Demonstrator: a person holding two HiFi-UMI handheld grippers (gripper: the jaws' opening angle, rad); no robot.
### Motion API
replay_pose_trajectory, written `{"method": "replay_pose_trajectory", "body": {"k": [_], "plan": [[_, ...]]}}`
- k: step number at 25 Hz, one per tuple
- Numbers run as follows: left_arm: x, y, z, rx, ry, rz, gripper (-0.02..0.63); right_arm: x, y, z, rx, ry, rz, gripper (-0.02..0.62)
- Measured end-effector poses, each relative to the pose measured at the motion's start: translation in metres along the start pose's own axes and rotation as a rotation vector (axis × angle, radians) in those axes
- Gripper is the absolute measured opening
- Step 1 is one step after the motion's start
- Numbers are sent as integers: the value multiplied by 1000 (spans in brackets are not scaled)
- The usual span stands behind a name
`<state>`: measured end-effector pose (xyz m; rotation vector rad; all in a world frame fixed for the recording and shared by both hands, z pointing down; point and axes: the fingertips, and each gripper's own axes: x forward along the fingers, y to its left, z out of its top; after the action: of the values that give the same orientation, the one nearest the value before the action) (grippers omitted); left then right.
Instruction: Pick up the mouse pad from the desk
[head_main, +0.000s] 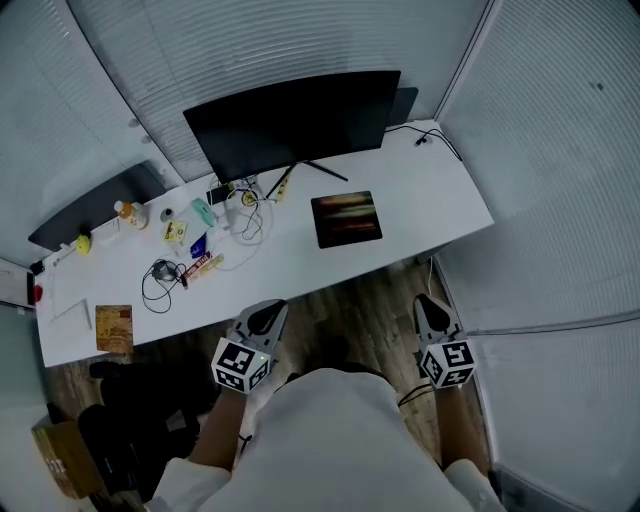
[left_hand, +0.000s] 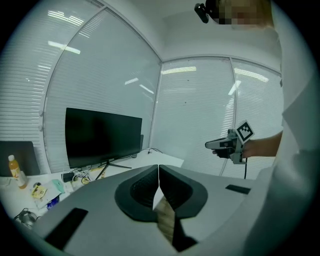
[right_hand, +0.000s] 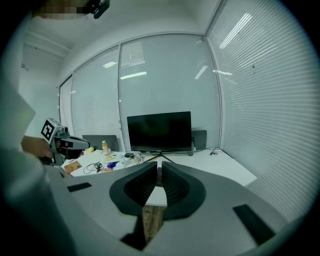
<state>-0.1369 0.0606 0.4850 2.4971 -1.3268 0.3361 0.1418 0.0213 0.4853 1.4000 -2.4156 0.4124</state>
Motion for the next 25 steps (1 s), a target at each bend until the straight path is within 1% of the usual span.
{"method": "replay_pose_trajectory", "body": {"k": [7, 14, 20, 25], "plan": [[38, -9, 2, 19, 39, 18, 20, 29, -34, -1, 1, 20, 69, 47], [70, -16, 7, 27, 65, 17, 20, 46, -50, -8, -12, 58, 140, 47], [96, -10, 8, 35, 90, -15, 20, 61, -61, -8, -5, 68, 128, 47], [120, 4, 3, 39, 119, -61, 20, 76, -63, -12, 5, 98, 104, 46]]}}
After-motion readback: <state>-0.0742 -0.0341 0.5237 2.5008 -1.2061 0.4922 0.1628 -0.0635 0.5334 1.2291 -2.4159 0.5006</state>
